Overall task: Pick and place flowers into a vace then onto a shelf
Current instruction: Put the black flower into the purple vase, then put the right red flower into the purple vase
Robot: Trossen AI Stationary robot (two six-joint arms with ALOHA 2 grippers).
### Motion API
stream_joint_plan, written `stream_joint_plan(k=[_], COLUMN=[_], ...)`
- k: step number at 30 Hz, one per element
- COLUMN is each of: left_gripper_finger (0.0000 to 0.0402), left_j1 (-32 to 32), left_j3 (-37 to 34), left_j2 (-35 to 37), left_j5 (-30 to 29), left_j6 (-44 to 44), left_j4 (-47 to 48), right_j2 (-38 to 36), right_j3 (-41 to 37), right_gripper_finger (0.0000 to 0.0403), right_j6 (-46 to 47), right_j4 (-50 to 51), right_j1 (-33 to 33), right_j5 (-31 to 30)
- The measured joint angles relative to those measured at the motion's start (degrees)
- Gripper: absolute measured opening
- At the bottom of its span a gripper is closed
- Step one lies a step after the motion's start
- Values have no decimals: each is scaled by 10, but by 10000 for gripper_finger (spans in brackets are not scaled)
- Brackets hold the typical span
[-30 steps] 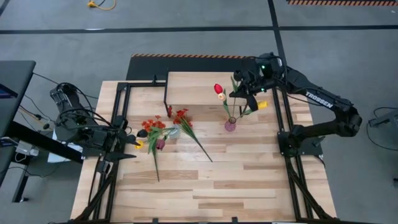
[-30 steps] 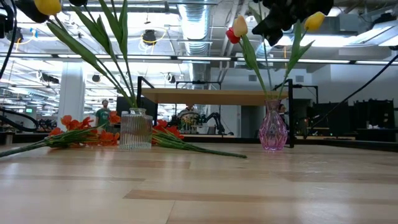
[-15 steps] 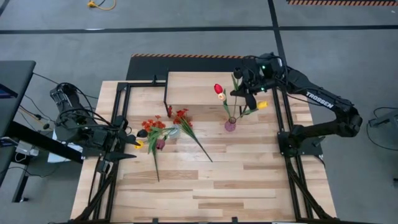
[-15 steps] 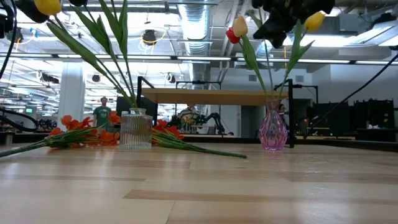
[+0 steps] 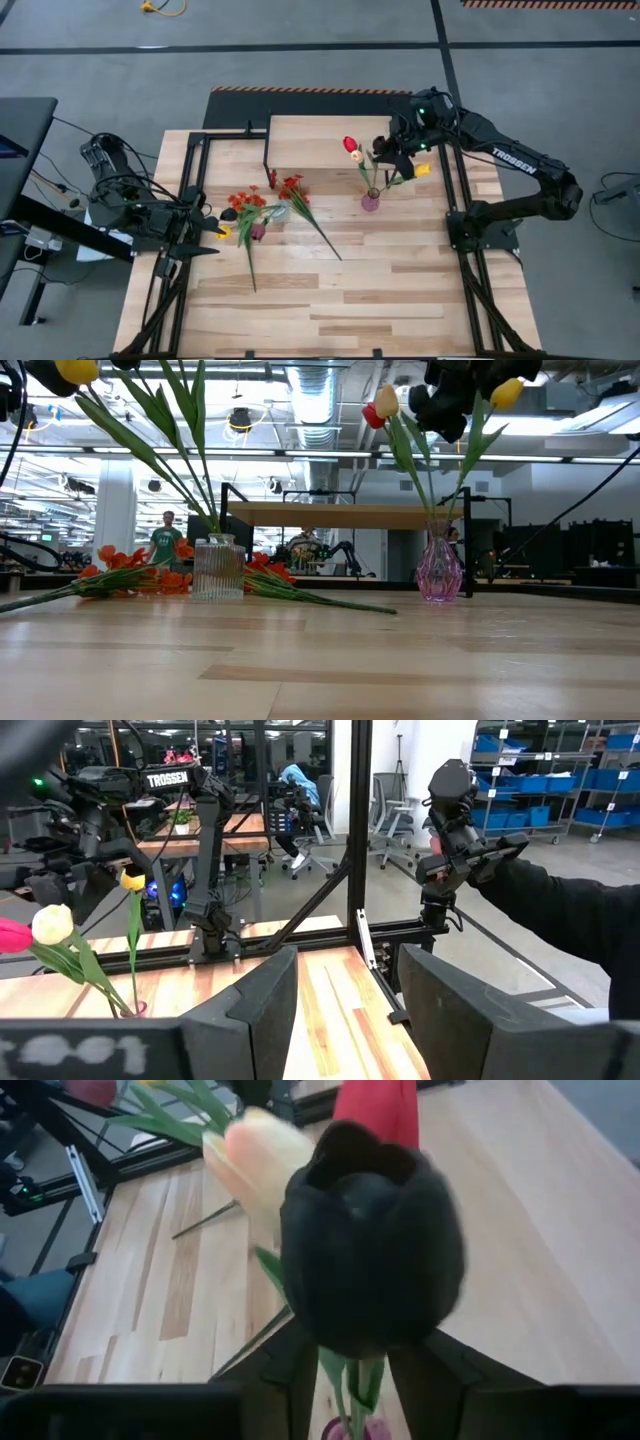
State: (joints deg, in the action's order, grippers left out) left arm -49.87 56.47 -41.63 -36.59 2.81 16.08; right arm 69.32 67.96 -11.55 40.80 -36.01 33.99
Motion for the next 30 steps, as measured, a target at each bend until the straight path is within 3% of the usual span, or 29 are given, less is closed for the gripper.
stream_joint_plan(k=[12, 30], left_gripper_finger=[164, 164], left_j1=[0, 0], left_j3=[0, 0], left_j2=[0, 0], left_j5=[0, 0], left_j6=[0, 5], left_j4=[-1, -1], right_j2=[0, 0], right_j3=[6, 135], right_gripper_finger=[141, 193], right_j6=[7, 59], right_j4=[63, 282], right_j1=[-5, 0], right_j5=[-17, -110])
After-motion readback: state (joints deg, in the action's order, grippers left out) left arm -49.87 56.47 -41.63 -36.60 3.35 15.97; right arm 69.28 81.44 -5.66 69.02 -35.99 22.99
